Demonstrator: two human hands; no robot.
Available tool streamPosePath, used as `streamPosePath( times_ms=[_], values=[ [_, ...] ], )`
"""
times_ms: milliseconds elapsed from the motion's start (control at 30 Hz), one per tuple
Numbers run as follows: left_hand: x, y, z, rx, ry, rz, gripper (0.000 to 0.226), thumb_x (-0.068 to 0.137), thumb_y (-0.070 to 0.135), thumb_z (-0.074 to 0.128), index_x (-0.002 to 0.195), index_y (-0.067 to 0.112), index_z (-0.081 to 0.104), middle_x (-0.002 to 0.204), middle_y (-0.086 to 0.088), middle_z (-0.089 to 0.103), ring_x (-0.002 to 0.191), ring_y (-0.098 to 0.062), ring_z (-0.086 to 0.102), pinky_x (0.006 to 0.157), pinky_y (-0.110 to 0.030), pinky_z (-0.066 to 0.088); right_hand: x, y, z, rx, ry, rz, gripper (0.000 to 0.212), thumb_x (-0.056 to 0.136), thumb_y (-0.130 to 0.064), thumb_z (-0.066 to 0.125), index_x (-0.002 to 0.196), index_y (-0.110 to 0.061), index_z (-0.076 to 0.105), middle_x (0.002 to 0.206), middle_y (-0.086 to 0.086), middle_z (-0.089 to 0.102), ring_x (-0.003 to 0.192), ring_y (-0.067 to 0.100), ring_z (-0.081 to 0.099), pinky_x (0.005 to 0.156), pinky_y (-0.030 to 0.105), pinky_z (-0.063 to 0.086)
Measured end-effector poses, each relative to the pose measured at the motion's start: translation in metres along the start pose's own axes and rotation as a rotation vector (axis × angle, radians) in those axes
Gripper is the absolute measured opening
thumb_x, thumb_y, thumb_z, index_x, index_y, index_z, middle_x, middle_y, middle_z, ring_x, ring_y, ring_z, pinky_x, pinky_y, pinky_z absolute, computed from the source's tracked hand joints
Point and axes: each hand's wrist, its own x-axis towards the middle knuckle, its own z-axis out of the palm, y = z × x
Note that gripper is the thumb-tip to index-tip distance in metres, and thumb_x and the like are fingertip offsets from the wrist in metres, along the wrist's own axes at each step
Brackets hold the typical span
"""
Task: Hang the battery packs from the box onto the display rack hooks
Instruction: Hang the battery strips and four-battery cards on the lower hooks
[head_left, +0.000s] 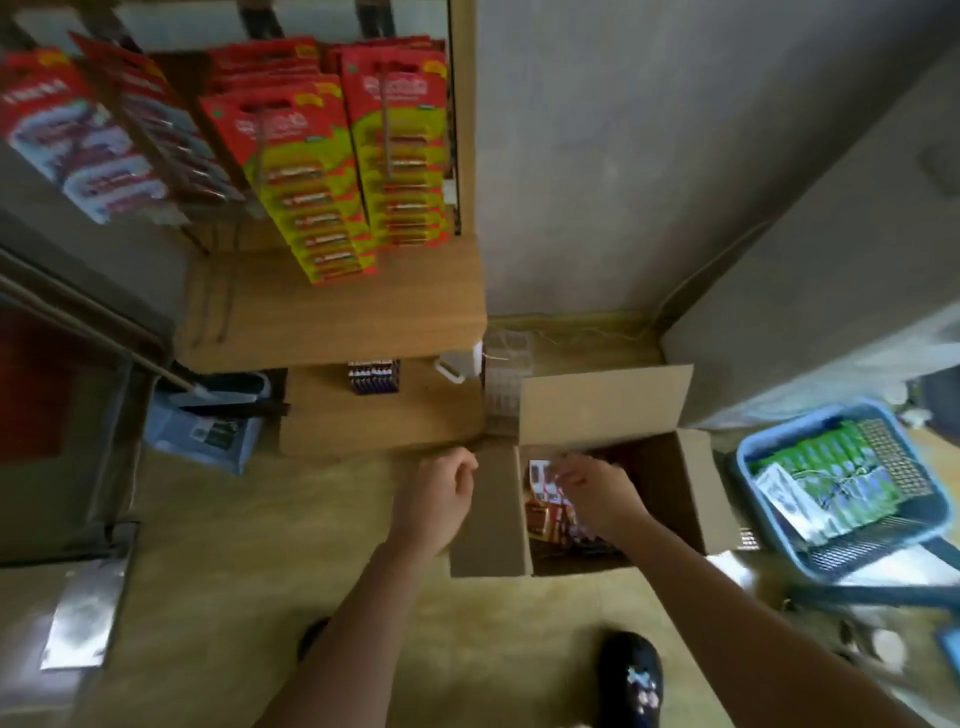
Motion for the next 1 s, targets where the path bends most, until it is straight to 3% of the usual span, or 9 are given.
streamPosePath(
  times_ms=[100, 200, 367, 433, 567, 633, 767, 900, 1000],
  values=[
    [-0.018, 0.044, 0.060, -0.060, -0.036, -0.042, 0.022, 0.096, 0.024, 0.042, 0.110, 0.024, 0.060, 0.094, 0.004, 0.069, 0.073, -0.012, 0.062, 0.063, -0.023, 0.048, -0.009, 0.067, -0.035, -0.086, -0.024, 0.038, 0.030, 0.092, -0.013, 0.041, 0.110, -0.023, 0.064, 0.116, 0.005, 0.066, 0.105, 0.026, 0.061, 0.090, 0.032, 0.049],
    [-0.026, 0.073, 0.104, -0.108, -0.105, -0.071, 0.027, 0.097, 0.021, 0.041, 0.117, 0.021, 0.059, 0.104, 0.002, 0.069, 0.090, -0.015, 0.066, 0.068, -0.019, 0.045, -0.009, 0.114, -0.055, -0.076, -0.026, 0.065, 0.027, 0.092, -0.010, 0.044, 0.107, -0.015, 0.066, 0.117, 0.007, 0.066, 0.105, 0.027, 0.061, 0.091, 0.031, 0.048],
    [-0.016, 0.085, 0.150, -0.115, -0.151, -0.061, 0.023, 0.095, 0.015, 0.043, 0.109, 0.014, 0.061, 0.109, 0.000, 0.066, 0.100, -0.012, 0.062, 0.085, -0.026, 0.052, 0.007, 0.160, -0.050, 0.063, 0.025, 0.138, 0.027, 0.092, -0.004, 0.043, 0.103, -0.011, 0.067, 0.114, 0.011, 0.066, 0.103, 0.028, 0.060, 0.075, 0.022, 0.040],
    [-0.002, 0.083, 0.172, -0.100, -0.128, -0.066, 0.021, 0.095, 0.019, 0.043, 0.103, 0.014, 0.062, 0.102, -0.001, 0.067, 0.093, -0.013, 0.063, 0.082, -0.030, 0.054, 0.025, 0.177, -0.038, 0.085, 0.005, 0.161, 0.028, 0.094, -0.005, 0.041, 0.108, -0.010, 0.066, 0.115, 0.011, 0.064, 0.101, 0.027, 0.059, 0.072, 0.019, 0.037],
    [0.037, 0.072, 0.230, -0.121, -0.106, -0.103, 0.020, 0.096, 0.022, 0.043, 0.095, 0.014, 0.061, 0.092, -0.003, 0.066, 0.083, -0.016, 0.063, 0.075, -0.036, 0.055, 0.077, 0.213, -0.001, 0.196, 0.004, 0.198, 0.026, 0.094, -0.012, 0.043, 0.109, -0.013, 0.064, 0.114, 0.014, 0.064, 0.097, 0.028, 0.060, 0.085, 0.038, 0.051],
    [0.061, 0.059, 0.265, -0.130, -0.114, -0.117, 0.019, 0.095, 0.022, 0.044, 0.094, 0.015, 0.061, 0.086, -0.003, 0.066, 0.076, -0.017, 0.062, 0.070, -0.038, 0.055, 0.108, 0.231, 0.020, 0.229, 0.011, 0.213, 0.026, 0.093, -0.016, 0.046, 0.111, -0.016, 0.065, 0.111, 0.010, 0.066, 0.099, 0.027, 0.061, 0.087, 0.038, 0.051],
    [0.111, 0.024, 0.324, -0.125, -0.123, -0.109, 0.021, 0.097, 0.024, 0.042, 0.098, 0.015, 0.061, 0.077, -0.001, 0.062, 0.057, -0.012, 0.054, 0.052, -0.029, 0.043, 0.177, 0.265, 0.064, 0.423, 0.036, 0.324, 0.030, 0.094, -0.026, 0.048, 0.118, -0.014, 0.061, 0.110, 0.010, 0.066, 0.101, 0.026, 0.062, 0.090, 0.038, 0.051],
    [0.160, -0.004, 0.371, -0.073, -0.136, -0.098, 0.018, 0.096, 0.017, 0.045, 0.101, 0.012, 0.061, 0.092, -0.005, 0.067, 0.078, -0.017, 0.063, 0.071, -0.032, 0.052, 0.253, 0.290, 0.109, 0.617, -0.047, 0.455, 0.048, 0.092, -0.042, 0.047, 0.122, -0.006, 0.055, 0.115, 0.015, 0.063, 0.106, 0.030, 0.061, 0.096, 0.044, 0.048],
    [0.191, -0.021, 0.408, -0.052, -0.107, -0.138, 0.019, 0.095, 0.019, 0.046, 0.106, 0.014, 0.061, 0.101, -0.004, 0.067, 0.089, -0.017, 0.063, 0.070, -0.029, 0.051, 0.301, 0.301, 0.136, 0.703, -0.048, 0.479, 0.053, 0.092, -0.044, 0.046, 0.125, -0.003, 0.052, 0.123, 0.018, 0.058, 0.113, 0.034, 0.057, 0.097, 0.042, 0.047]
  ],
)
